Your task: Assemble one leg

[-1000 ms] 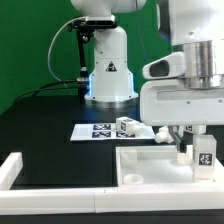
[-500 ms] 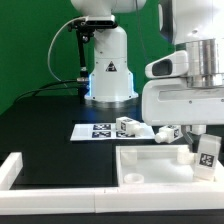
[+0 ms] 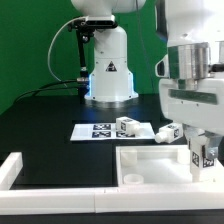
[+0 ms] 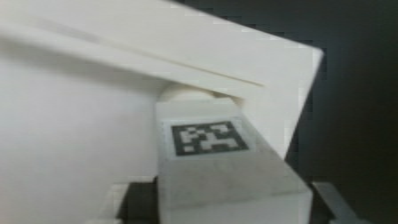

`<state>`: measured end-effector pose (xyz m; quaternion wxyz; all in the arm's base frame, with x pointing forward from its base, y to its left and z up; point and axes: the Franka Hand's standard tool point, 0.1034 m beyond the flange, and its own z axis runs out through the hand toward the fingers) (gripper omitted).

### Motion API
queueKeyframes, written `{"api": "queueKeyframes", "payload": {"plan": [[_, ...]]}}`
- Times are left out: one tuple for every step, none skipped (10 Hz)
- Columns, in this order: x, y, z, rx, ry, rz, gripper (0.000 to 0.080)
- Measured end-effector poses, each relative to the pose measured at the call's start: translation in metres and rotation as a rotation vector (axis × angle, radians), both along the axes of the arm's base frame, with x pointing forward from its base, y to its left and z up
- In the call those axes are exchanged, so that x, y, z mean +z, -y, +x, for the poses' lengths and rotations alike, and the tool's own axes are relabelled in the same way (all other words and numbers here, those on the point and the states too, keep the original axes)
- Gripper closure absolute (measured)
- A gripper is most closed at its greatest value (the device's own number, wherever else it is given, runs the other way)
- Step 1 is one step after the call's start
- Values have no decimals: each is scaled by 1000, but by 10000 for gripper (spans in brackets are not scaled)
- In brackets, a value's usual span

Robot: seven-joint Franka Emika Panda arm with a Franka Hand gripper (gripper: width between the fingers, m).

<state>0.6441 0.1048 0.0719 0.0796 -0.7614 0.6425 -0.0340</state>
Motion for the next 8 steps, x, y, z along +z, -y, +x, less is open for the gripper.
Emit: {"api": "queueKeyframes", "payload": {"plan": [[0,1,-1,-146,-6,41,499],[0,0,-2,-210,-12,53,499],[-1,0,-2,-199,-12,50,499],[-1,0,-2,-172,-10,45,499],[-1,0,-2,-168,-10,44,318],[0,4,0,77,15,8,204],[0,2,0,271,24,-10,204],[0,-8,-2,402,28,-12,161]]}}
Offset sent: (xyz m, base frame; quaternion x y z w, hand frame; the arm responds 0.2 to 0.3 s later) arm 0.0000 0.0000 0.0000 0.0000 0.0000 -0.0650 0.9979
